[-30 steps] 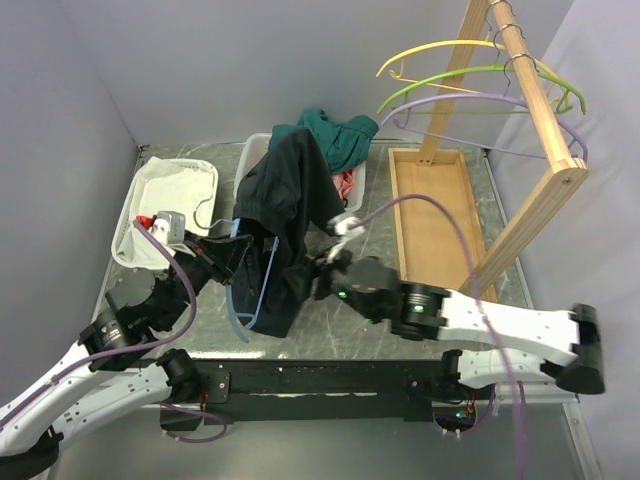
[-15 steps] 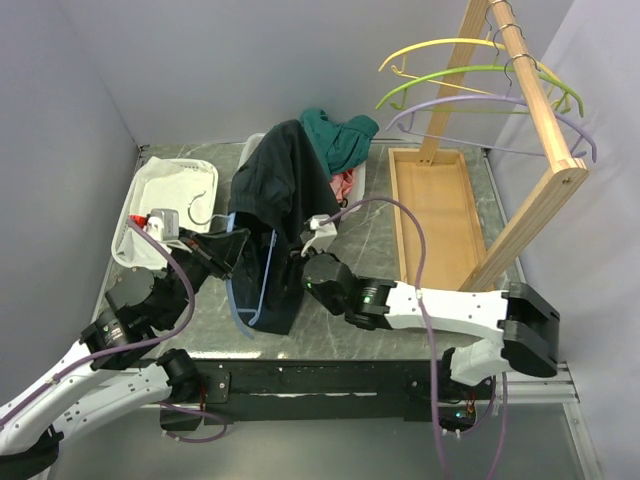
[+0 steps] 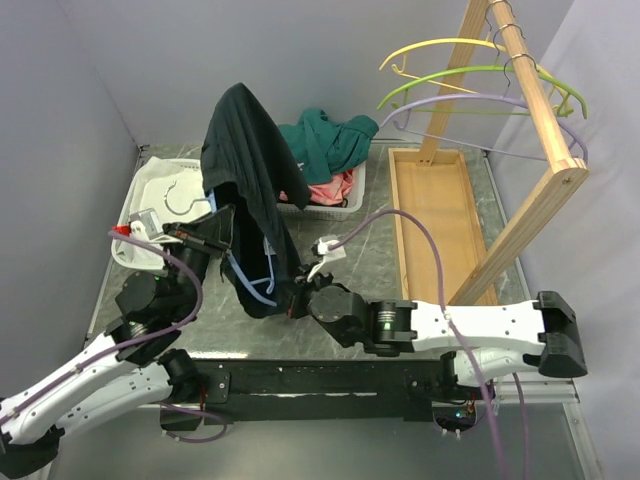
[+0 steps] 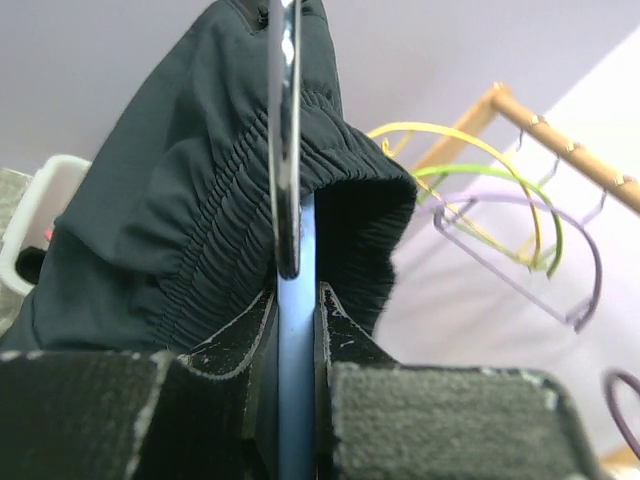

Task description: Place the shorts on the hanger

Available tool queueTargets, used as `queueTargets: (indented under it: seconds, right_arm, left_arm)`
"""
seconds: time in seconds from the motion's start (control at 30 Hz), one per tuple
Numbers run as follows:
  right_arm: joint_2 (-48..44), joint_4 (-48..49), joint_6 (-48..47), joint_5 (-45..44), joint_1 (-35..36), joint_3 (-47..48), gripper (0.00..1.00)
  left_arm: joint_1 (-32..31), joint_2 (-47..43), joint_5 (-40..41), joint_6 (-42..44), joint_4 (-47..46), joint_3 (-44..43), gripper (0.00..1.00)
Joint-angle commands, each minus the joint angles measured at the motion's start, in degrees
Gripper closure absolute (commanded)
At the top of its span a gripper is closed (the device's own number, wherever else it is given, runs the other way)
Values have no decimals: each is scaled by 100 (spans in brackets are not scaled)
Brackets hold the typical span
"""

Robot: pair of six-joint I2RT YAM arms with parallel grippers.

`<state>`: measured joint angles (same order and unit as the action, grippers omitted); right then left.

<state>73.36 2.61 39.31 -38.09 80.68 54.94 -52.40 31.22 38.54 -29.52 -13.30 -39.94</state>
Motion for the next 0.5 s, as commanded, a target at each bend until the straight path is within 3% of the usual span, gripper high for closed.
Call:
queueTargets:
  seconds: [0.0, 0.23, 0.33, 0.47]
  right_arm:
    - [-453, -830, 200, -630, 307, 315, 100]
    - [-472, -1711, 138, -305, 518, 904, 100]
    - [-349, -1948, 16, -86, 545, 1273, 100]
    - [-60, -2369, -493, 116, 344, 2482, 100]
  left_arm:
    - [-7, 366, 601, 410, -1824, -137, 99]
    - [-7, 875, 734, 1009, -2265, 22, 99]
    - [-16, 1060, 445, 966, -1896, -66, 99]
    - [-7, 1219, -82, 588, -1264, 4, 99]
